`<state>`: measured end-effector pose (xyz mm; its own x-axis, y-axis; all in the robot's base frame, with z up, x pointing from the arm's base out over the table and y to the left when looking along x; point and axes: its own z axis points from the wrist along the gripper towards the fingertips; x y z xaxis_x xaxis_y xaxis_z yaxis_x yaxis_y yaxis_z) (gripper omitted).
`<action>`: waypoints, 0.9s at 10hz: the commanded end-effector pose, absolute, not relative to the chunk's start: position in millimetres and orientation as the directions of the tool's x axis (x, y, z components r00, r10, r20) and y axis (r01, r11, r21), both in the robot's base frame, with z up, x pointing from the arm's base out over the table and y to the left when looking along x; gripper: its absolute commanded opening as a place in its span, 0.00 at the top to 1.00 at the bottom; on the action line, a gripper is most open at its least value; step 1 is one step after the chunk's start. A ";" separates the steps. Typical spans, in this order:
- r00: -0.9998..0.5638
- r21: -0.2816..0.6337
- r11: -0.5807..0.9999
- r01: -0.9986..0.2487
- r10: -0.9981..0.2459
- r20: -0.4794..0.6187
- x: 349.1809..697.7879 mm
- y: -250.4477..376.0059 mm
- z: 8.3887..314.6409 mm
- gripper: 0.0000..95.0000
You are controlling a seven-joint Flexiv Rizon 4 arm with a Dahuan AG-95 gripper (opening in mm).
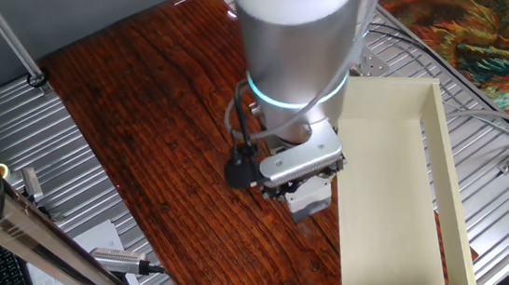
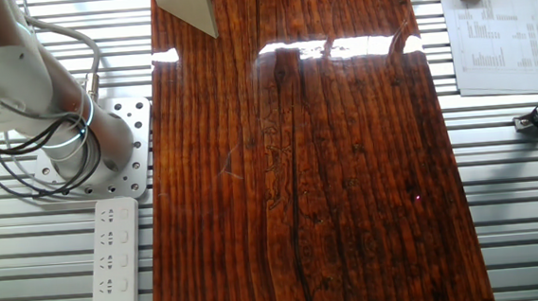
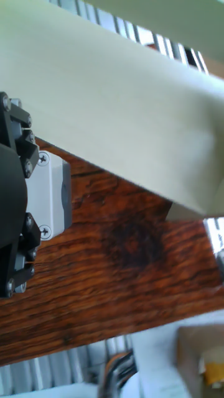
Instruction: Put the object on the shelf
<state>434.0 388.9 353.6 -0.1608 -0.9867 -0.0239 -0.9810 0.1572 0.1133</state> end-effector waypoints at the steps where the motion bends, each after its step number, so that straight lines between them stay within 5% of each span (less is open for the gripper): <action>1: -0.243 0.120 0.244 -0.962 -0.970 0.022 429.0 404.7 358.8 1.00; 9: -0.422 0.112 0.424 -0.899 -0.906 0.040 386.7 443.2 352.5 1.00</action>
<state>392.5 441.0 352.0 -0.3921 -0.9191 0.0384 -0.9120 0.3938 0.1146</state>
